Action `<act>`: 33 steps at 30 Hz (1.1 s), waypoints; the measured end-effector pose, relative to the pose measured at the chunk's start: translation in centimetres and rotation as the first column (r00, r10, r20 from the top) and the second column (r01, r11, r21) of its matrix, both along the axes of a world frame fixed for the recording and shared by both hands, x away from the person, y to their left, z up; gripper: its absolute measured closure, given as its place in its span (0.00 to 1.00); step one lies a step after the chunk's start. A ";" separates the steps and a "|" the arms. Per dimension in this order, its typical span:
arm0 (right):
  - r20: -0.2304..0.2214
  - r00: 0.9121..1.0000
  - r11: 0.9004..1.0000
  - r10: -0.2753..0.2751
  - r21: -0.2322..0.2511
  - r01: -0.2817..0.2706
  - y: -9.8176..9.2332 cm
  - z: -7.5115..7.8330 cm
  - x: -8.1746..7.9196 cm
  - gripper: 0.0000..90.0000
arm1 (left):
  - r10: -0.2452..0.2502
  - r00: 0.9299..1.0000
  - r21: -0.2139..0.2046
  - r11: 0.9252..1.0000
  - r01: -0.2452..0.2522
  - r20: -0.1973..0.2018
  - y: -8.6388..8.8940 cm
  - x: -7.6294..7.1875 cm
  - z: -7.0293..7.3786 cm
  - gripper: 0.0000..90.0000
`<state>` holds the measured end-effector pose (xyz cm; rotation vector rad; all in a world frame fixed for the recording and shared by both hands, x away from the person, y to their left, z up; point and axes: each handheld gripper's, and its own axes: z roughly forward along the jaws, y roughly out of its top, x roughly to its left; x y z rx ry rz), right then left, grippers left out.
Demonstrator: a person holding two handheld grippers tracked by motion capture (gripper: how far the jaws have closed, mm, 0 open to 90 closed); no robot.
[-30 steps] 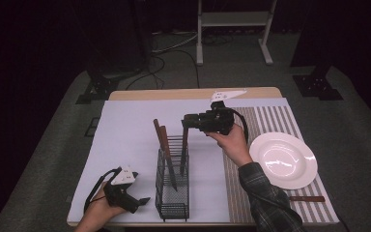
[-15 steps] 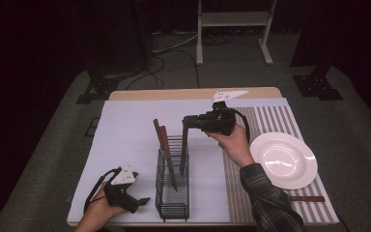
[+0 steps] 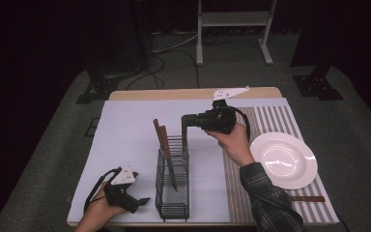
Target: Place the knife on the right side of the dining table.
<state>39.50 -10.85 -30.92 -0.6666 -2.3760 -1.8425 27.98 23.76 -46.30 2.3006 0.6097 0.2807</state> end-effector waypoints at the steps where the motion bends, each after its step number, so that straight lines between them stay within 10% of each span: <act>1: -0.002 1.000 1.000 0.002 0.004 -0.002 0.0 0.1 0.0 0.89 | 0.000 1.000 0.000 1.000 0.000 0.000 0.0 0.0 0.0 0.00; 33: 0.144 0.986 0.990 -0.083 0.122 0.066 -4.0 9.9 -2.2 0.89 | -0.002 1.000 0.001 1.000 0.002 -0.002 0.0 0.0 0.0 0.00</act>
